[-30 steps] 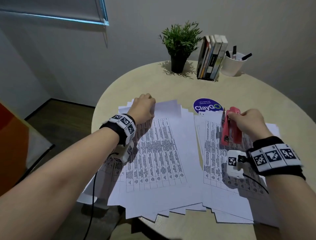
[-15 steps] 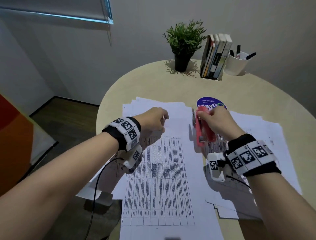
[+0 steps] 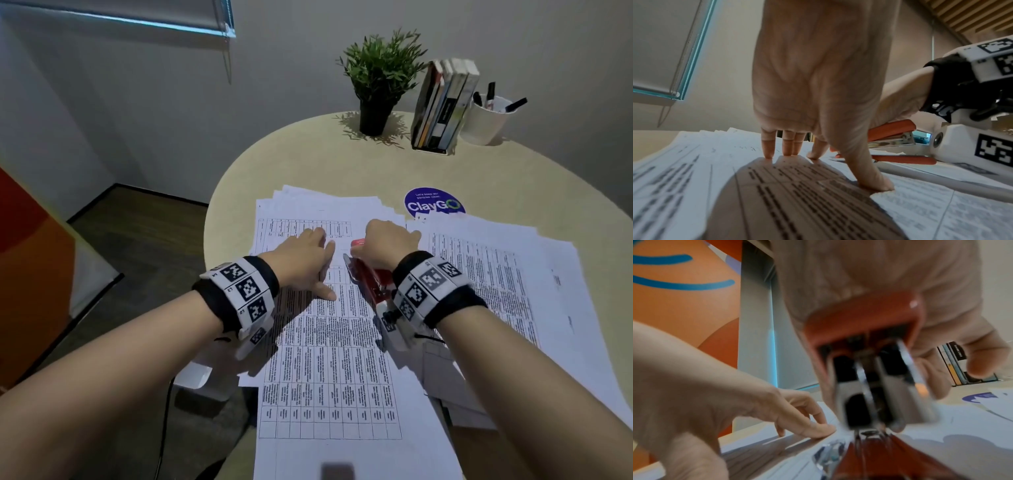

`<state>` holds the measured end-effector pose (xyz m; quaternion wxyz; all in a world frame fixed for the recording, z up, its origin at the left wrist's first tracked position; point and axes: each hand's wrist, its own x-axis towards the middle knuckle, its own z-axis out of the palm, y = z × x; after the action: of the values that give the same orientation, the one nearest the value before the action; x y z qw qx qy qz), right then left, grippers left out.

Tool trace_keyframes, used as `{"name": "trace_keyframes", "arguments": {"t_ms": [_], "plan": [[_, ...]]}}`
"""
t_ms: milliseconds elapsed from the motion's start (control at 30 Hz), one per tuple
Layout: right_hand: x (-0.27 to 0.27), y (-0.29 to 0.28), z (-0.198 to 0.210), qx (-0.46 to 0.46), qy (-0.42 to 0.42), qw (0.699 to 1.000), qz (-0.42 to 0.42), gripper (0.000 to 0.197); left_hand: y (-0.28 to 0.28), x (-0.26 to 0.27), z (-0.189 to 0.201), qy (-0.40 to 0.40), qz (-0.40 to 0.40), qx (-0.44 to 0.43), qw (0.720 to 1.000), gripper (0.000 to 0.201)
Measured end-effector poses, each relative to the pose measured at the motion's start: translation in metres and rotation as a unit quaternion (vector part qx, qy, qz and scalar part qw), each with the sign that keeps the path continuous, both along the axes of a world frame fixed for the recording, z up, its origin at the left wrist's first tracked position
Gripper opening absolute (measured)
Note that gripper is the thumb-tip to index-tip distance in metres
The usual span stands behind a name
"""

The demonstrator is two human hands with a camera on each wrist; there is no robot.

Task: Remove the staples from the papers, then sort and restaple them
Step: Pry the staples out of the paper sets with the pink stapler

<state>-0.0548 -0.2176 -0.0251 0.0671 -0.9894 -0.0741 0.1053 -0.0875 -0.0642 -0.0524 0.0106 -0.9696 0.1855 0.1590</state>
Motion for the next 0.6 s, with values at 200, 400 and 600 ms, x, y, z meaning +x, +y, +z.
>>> {"name": "trace_keyframes", "arguments": {"t_ms": [200,400,600], "plan": [[-0.004,0.011,-0.002,0.020,-0.010,1.000,-0.021,0.012,0.001,-0.002,-0.001,-0.011,-0.011,-0.002,1.000,0.066],[-0.004,0.016,-0.005,-0.026,-0.099,0.994,0.029,0.015,0.003,-0.002,0.001,-0.012,-0.023,0.017,1.000,0.085],[0.005,0.010,-0.015,0.039,-0.076,0.996,-0.004,0.036,0.003,-0.002,-0.001,-0.022,-0.033,0.022,0.999,0.097]]}}
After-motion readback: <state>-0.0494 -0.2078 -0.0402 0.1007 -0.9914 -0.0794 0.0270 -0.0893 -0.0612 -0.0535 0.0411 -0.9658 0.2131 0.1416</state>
